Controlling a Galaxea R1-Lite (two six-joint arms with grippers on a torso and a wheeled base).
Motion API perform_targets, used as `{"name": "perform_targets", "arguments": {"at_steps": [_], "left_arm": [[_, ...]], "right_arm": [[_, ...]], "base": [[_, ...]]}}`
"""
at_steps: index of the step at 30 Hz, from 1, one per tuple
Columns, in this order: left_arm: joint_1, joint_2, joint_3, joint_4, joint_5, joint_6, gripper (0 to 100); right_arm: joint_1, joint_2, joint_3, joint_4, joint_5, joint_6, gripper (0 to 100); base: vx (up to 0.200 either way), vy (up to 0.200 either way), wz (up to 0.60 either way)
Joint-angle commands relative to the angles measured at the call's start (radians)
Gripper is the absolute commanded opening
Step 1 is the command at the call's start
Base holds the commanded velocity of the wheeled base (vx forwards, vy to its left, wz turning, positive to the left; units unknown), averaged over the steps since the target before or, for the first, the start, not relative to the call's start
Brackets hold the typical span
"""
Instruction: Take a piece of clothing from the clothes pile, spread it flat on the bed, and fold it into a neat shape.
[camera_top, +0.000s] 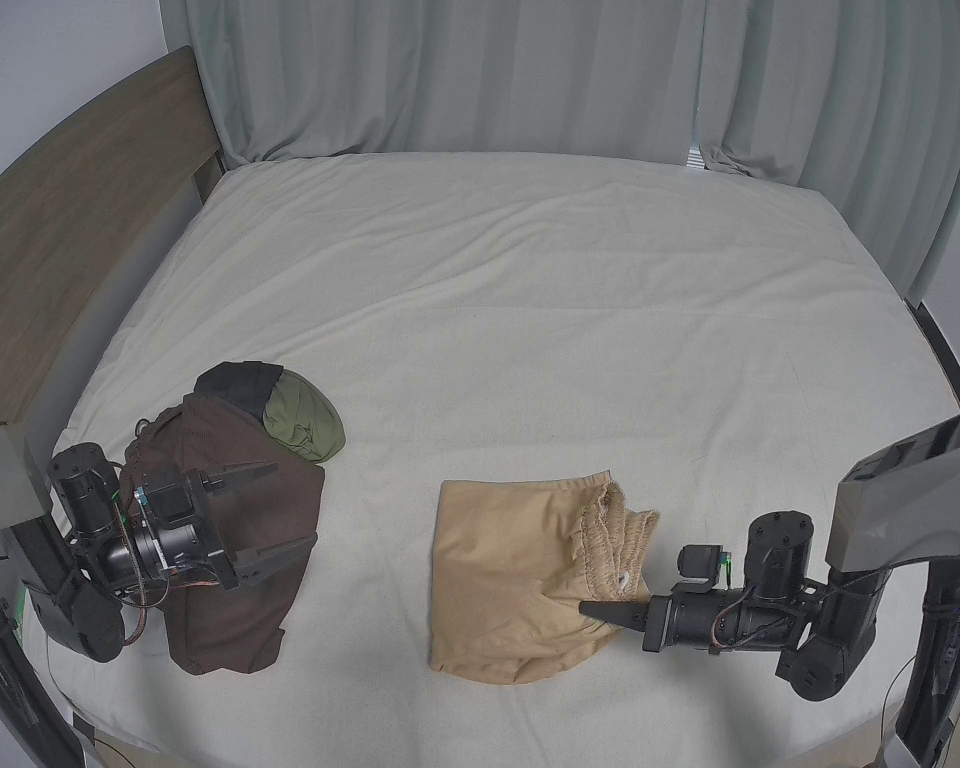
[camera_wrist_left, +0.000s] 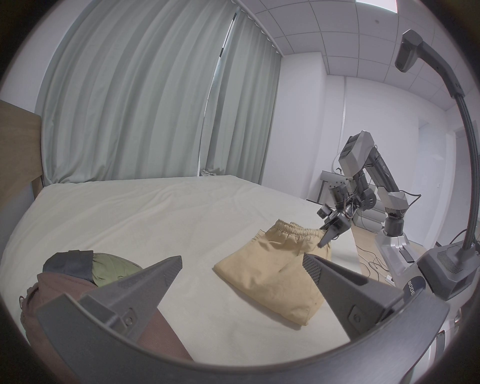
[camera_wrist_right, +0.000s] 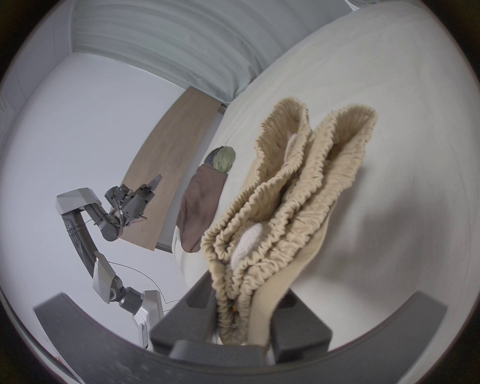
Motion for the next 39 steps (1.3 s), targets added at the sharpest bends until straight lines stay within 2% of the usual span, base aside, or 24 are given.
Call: {"name": "perform_targets", "arguments": {"at_steps": [1, 7, 16, 30, 36, 39], "left_arm": [[0.013, -0.007, 0.000, 0.000, -0.001, -0.001, 100], [0.017, -0.008, -0.003, -0.002, -0.005, 0.001, 100], [0.023, -0.021, -0.005, -0.002, -0.006, -0.004, 100], [0.023, -0.019, -0.005, -0.002, -0.005, -0.003, 100], [0.023, -0.019, -0.001, -0.002, -0.006, -0.003, 100], [0.023, -0.019, 0.000, -0.002, -0.006, -0.003, 100]], "right_arm": [[0.023, -0.083, -0.001, 0.000, 0.000, 0.000, 0], [0.073, -0.180, -0.004, 0.003, 0.000, 0.020, 0], [0.087, -0.264, -0.053, 0.004, 0.003, 0.035, 0], [0.078, -0.262, -0.196, 0.004, 0.027, 0.067, 0], [0.061, -0.259, -0.314, 0.006, 0.034, 0.152, 0], [0.047, -0.258, -0.359, 0.006, 0.072, 0.191, 0]], "base": [[0.000, 0.000, 0.00], [0.000, 0.000, 0.00], [0.000, 0.000, 0.00], [0.000, 0.000, 0.00], [0.000, 0.000, 0.00], [0.000, 0.000, 0.00]]}}
